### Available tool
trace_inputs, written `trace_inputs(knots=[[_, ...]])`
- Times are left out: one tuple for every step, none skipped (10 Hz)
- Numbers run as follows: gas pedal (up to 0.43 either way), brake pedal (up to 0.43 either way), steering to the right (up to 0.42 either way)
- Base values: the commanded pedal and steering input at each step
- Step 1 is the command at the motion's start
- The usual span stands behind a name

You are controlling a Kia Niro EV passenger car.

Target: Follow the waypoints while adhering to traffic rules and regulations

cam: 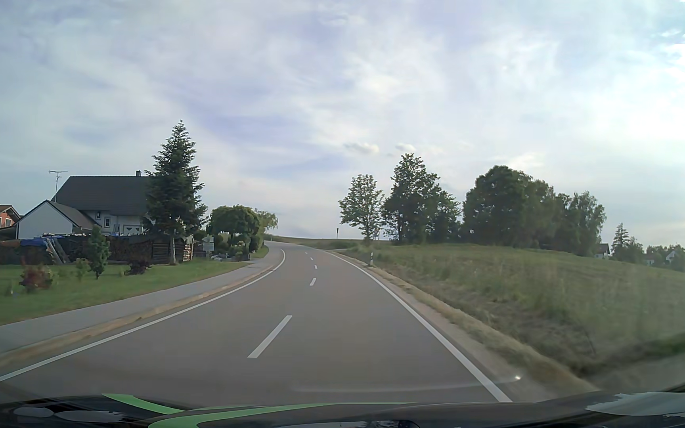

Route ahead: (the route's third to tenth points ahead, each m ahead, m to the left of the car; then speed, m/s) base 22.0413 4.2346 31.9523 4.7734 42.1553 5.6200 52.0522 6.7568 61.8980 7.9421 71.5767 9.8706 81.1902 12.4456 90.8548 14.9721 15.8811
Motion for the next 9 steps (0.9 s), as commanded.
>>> trace_inputs(knots=[[0.209,0.0,-0.011],[0.22,0.0,-0.013],[0.22,0.0,-0.016],[0.22,0.0,-0.016],[0.22,0.0,-0.016],[0.22,0.0,-0.016],[0.22,0.0,-0.016],[0.22,0.0,-0.016],[0.22,0.0,-0.016]])
